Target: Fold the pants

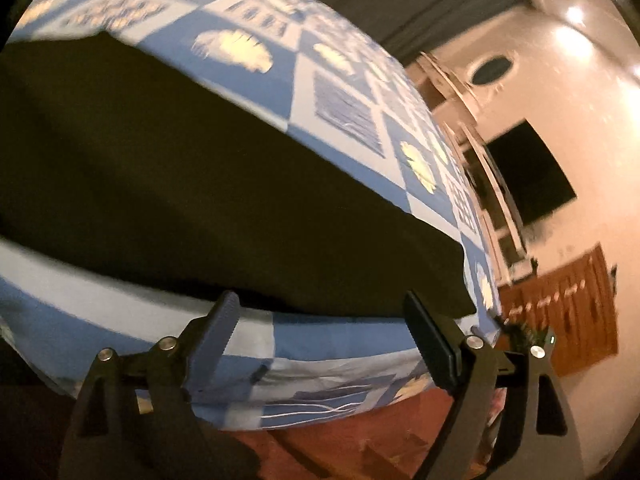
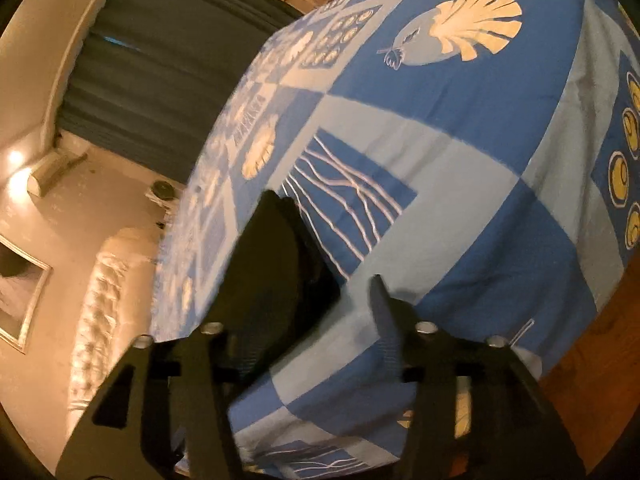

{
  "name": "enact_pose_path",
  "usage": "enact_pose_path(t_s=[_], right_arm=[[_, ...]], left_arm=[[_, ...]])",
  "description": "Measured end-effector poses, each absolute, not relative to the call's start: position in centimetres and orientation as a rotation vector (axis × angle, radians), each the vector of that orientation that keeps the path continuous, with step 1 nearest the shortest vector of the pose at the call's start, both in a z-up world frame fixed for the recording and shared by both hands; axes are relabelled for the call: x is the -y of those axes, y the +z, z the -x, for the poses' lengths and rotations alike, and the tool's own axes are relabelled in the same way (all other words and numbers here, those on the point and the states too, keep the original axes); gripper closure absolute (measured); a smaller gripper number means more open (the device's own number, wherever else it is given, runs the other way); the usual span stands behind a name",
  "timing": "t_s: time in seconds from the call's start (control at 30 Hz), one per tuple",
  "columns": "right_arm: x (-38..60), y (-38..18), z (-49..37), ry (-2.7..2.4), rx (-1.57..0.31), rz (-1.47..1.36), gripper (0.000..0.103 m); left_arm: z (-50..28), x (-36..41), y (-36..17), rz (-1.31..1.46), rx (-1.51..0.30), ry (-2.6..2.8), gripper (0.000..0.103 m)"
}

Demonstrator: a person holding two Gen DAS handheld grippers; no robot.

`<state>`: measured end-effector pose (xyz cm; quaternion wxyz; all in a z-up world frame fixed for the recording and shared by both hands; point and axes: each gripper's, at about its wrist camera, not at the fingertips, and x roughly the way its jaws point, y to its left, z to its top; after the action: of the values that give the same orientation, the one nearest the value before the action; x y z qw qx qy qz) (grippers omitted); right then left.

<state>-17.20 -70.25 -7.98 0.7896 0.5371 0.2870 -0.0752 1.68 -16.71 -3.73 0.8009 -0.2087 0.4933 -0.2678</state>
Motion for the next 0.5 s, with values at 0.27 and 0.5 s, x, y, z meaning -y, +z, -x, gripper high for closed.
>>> enact_pose_path(t_s=[0.27, 0.5], right_arm=[[69.2, -11.7, 15.6, -0.006, -0.622, -1.336, 0.038], [69.2, -12.9, 14.3, 0.031, -0.472, -1.418, 0.029]], left_arm=[[-5.6, 8.7, -2.6, 0.431, -0.990, -0.422, 0.020], [-8.9, -1.3, -2.0, 0.509, -0.935, -0.245, 0.020]])
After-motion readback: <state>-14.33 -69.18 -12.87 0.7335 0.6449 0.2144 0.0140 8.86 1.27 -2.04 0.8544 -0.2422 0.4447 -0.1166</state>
